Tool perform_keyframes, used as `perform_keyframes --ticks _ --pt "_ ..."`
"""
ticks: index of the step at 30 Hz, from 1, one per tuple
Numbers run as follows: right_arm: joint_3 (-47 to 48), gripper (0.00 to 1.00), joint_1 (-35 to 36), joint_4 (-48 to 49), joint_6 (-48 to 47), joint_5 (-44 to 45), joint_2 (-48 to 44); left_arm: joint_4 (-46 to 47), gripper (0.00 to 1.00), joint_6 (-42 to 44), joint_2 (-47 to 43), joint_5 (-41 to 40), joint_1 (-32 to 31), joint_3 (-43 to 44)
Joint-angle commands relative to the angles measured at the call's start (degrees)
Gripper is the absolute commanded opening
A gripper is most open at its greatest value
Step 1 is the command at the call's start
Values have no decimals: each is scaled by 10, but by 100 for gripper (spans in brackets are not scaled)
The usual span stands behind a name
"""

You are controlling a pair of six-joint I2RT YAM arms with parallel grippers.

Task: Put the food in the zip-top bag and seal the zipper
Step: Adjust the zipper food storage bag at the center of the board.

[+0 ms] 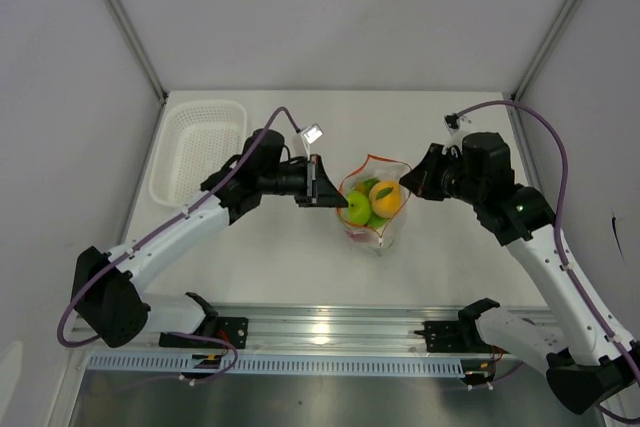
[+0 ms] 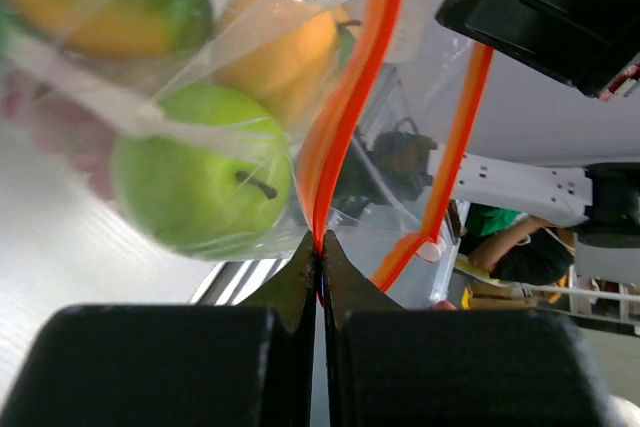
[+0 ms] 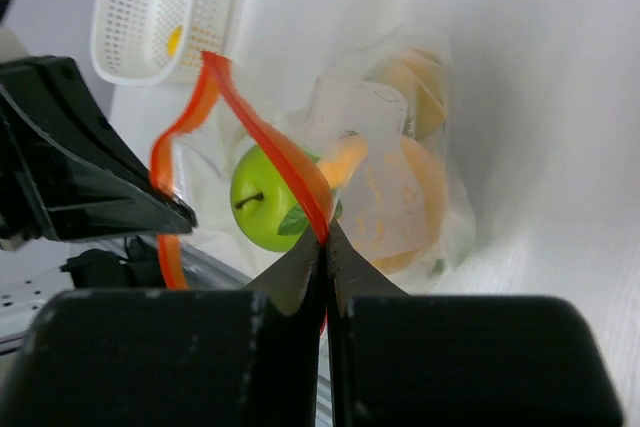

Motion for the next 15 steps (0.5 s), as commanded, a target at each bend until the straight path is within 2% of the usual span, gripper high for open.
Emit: perform_keyframes --ticks 1,4,8,11,13,15 --pt "0 0 -2 77 36 -58 -1 52 0 -30 -20 30 -21 20" --pt "2 0 -2 74 37 -70 9 28 1 -18 -38 -18 -6 11" --pt "21 0 -3 41 11 -28 -16 10 1 -14 -69 -59 24 -15" --pt "8 0 -2 45 22 -38 -18 40 1 -53 -59 -22 21 -23" --pt "-28 0 1 82 51 -78 -10 107 1 -85 -32 1 -2 -31" --pt "-57 0 9 111 73 -84 -5 107 1 -87 -12 3 -23 -13"
